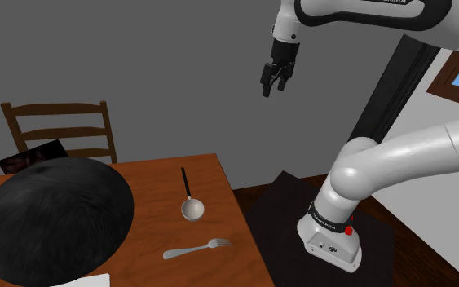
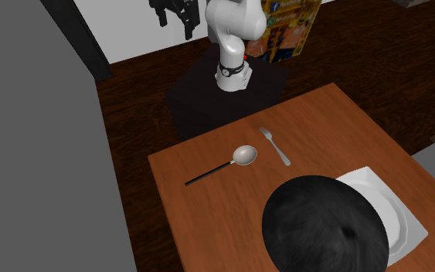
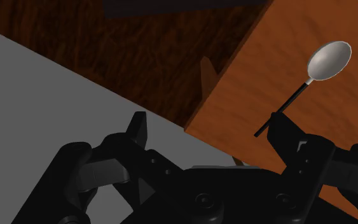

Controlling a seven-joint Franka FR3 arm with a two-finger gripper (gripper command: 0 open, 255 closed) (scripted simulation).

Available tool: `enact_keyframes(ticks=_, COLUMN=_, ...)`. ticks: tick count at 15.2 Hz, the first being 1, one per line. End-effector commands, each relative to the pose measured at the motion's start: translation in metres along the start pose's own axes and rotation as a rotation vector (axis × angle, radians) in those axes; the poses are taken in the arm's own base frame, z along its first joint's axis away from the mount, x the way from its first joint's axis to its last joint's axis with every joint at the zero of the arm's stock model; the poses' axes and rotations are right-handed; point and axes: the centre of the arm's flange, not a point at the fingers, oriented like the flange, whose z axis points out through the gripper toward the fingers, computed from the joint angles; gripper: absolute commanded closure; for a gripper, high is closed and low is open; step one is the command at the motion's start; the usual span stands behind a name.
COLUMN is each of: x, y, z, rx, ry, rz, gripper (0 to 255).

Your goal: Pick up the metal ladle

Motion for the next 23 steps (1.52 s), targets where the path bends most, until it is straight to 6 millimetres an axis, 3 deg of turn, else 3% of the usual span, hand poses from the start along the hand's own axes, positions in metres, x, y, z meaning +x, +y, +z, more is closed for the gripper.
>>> enact_keyframes(ticks=1, x=0.0, y=0.0, z=0.0, rx=0.0, ry=0.0, rz=0.0, gripper=0)
enact_keyframes(ticks=12, x=0.015, y=-0.083, z=0.114, rx=0.031, ry=0.023, rz=0.165, gripper=0)
enact_keyframes(ticks=23, x=0.047, y=-0.166, z=0.225, rx=0.062, ry=0.046, rz=0.33, gripper=0)
